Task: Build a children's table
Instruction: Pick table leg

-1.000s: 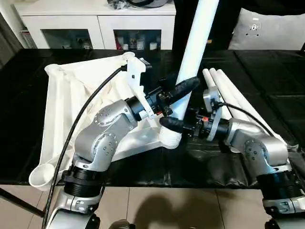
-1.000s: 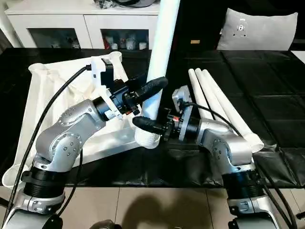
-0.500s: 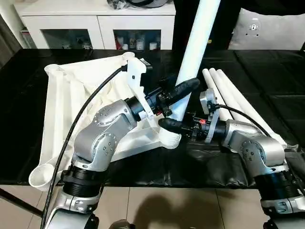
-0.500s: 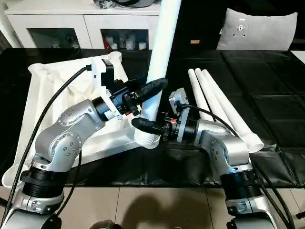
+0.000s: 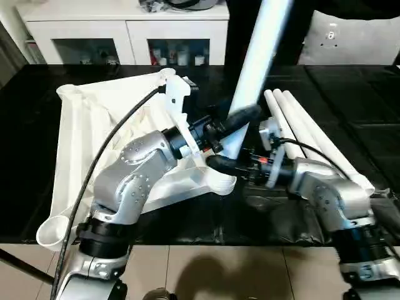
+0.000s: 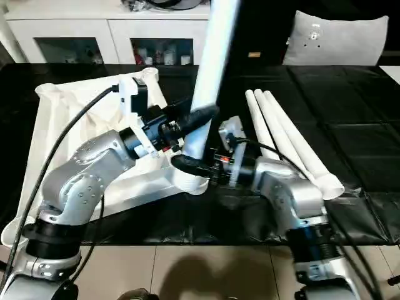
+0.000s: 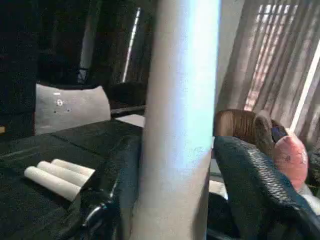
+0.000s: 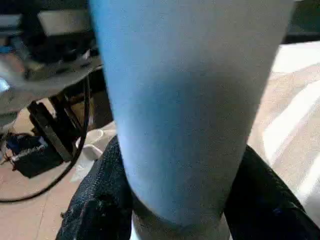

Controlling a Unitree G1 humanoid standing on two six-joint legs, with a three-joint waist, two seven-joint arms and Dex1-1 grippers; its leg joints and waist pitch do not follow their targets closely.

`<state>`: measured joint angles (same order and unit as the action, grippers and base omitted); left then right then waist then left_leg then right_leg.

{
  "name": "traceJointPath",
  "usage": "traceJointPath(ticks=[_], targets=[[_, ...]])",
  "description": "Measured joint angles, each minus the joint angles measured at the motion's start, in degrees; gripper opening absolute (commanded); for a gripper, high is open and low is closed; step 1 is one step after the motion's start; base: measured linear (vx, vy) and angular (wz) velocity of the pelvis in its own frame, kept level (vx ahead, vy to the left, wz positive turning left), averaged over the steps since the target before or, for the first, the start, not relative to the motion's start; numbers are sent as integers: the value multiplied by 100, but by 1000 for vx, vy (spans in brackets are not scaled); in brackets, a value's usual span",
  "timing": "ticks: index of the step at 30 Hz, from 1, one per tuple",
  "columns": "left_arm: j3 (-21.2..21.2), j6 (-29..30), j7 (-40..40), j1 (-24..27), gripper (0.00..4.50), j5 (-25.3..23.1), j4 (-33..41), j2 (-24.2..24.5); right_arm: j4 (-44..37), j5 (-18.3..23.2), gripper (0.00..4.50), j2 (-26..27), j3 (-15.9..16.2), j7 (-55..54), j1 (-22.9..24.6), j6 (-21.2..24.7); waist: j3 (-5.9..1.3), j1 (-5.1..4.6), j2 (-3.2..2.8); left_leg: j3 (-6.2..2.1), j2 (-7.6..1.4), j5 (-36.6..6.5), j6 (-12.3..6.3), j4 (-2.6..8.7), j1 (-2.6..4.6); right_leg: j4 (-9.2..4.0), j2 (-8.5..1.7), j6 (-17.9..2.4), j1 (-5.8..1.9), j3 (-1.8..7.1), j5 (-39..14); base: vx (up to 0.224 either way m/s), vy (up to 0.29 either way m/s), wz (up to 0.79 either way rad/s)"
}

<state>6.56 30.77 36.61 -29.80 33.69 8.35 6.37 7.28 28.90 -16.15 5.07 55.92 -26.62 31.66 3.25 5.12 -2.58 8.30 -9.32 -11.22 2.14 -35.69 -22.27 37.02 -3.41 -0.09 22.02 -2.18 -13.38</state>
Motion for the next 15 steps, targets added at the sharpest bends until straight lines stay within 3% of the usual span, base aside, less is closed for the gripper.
traceJointPath(ticks=[7,10,13,15], targets=[[-220,134,-106,94,301,277,140,-252,7,-51,193,220,-38,-401,1,-231,0,5,2,3,0,2,1,-2,-1,0,-1,-5,0,1,3,0,0,0],[-281,155,-86,93,301,519,242,-306,137,-155,193,238,-195,-716,3,-187,-1,14,5,4,0,2,1,-1,-1,-1,-1,-6,0,1,4,0,0,0],[-263,147,-28,92,301,512,295,-123,254,-181,191,251,-286,-940,25,-187,-1,-4,5,5,-2,2,2,0,2,1,1,-6,1,1,4,0,0,0],[-293,116,71,93,301,304,212,283,255,-228,191,238,-427,-1143,55,-225,-1,-31,4,6,-13,6,10,2,7,3,11,-6,1,0,4,0,0,0]])
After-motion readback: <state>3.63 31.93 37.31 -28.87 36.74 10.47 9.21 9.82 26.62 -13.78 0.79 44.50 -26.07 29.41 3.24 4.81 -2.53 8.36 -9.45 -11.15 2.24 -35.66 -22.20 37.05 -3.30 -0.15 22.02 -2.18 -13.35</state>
